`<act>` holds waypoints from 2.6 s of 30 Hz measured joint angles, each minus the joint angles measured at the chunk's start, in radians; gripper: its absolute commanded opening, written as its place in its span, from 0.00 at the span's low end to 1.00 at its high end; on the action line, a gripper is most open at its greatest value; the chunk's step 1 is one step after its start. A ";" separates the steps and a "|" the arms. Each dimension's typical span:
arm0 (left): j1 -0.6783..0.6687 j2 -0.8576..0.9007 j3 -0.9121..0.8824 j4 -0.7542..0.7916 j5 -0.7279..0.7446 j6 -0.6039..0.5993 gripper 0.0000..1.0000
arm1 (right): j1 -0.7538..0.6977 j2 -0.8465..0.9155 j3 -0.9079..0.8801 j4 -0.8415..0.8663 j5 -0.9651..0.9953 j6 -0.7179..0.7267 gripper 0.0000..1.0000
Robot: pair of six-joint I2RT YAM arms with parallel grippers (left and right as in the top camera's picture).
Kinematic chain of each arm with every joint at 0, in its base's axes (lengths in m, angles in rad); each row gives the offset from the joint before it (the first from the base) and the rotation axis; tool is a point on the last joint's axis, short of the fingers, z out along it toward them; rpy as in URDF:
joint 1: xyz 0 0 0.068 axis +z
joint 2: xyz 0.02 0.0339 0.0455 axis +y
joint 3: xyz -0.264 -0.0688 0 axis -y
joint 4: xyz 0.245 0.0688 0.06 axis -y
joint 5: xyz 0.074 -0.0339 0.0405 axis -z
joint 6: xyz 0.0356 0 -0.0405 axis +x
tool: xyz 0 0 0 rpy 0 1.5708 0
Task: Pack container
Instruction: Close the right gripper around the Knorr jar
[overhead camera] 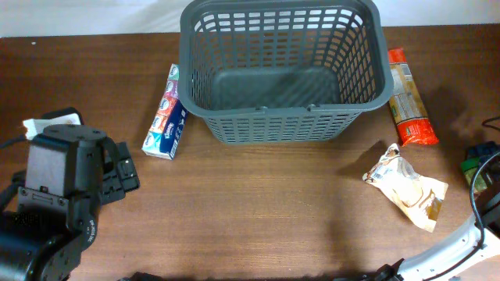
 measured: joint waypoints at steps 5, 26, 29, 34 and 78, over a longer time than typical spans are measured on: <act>0.000 0.000 0.000 0.000 0.000 0.000 1.00 | 0.000 0.000 -0.003 0.018 0.000 -0.010 0.99; 0.000 0.000 0.000 0.000 0.000 0.000 1.00 | 0.000 0.000 -0.003 0.056 0.000 -0.087 0.99; 0.000 0.000 0.000 0.000 0.000 0.000 0.99 | 0.000 0.000 -0.003 0.056 0.000 -0.087 0.99; 0.000 0.000 0.000 0.000 0.000 0.000 0.99 | 0.000 0.000 -0.005 0.058 0.000 -0.089 0.99; 0.000 0.000 0.000 0.000 0.000 0.000 1.00 | -0.001 0.023 -0.007 0.071 -0.007 -0.097 0.04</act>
